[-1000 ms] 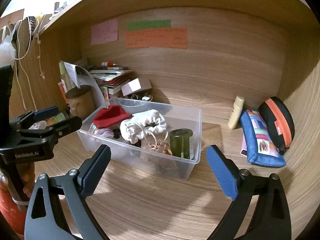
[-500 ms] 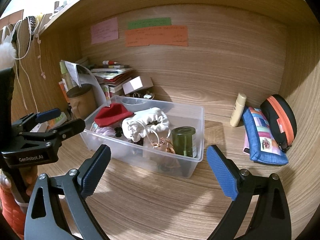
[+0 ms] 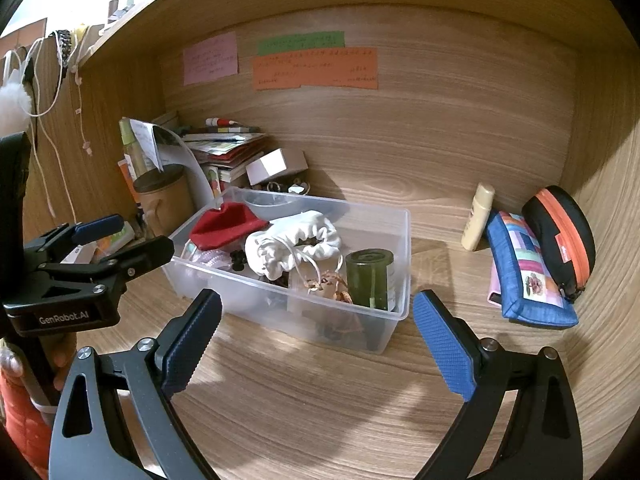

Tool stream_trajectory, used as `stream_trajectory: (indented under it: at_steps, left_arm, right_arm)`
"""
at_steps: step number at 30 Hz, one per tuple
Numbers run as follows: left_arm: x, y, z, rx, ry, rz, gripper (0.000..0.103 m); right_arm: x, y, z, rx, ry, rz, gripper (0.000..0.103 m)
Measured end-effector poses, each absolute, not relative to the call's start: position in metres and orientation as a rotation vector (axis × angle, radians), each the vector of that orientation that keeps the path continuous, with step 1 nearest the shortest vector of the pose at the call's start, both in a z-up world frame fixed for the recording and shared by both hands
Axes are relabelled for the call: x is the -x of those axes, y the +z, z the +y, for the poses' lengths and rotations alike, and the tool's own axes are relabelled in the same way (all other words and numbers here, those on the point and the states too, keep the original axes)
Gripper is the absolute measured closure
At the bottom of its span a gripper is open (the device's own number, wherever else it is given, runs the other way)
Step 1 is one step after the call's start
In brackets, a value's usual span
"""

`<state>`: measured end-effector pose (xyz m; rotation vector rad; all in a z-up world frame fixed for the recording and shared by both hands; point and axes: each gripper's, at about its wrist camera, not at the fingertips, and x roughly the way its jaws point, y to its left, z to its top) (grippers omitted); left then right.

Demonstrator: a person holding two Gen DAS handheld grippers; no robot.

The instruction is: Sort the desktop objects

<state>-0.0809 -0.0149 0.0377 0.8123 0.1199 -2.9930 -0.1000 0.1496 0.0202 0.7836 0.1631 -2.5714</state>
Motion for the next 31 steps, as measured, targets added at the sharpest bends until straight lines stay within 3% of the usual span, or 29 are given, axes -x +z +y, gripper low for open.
stream_trajectory:
  at_steps: [31]
  left_arm:
    - [0.079, 0.04, -0.003, -0.727, -3.075, 0.055, 0.003]
  right_arm:
    - [0.101, 0.017, 0.148, -0.81, -2.557, 0.124, 0.007]
